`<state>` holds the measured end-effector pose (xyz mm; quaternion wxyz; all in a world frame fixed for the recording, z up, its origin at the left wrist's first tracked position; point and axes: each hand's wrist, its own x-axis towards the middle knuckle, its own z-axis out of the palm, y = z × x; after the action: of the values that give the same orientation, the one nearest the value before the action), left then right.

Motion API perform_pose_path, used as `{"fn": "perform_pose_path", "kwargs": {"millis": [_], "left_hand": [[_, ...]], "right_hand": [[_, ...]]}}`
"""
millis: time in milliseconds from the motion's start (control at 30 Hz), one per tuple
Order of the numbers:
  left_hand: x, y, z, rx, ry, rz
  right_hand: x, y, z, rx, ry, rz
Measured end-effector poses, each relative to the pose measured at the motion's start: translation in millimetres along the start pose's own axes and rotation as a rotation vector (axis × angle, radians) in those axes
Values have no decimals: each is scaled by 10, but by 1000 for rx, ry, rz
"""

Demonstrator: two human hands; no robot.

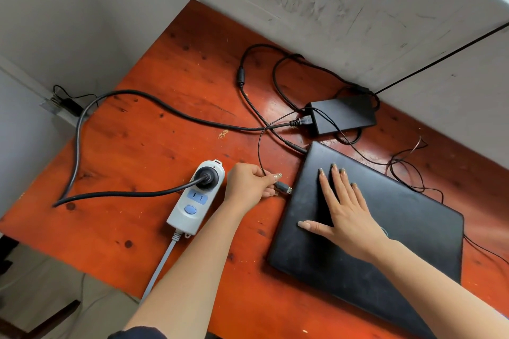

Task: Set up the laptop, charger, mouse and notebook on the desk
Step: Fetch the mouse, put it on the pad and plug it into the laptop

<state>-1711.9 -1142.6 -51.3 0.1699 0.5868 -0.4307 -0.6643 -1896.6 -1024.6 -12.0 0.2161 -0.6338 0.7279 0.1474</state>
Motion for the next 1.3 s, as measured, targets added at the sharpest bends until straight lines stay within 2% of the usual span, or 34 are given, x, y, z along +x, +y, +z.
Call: {"fn": "perform_pose_path", "kwargs": {"millis": [400,900,1133,1300], "left_hand": [[-16,0,30,35,6,-3],[-98,64,139,119,23,9],[-355,81,233,-13,66,-71],[-696,65,254,198,154,15]], "right_hand": [[153,-39,-53,-108,-1,-158],[173,-57,-55,-93,-53,-153],[136,-112,-155,-69,-19,-145],[-44,-114,-219,-44,31,-190]]}}
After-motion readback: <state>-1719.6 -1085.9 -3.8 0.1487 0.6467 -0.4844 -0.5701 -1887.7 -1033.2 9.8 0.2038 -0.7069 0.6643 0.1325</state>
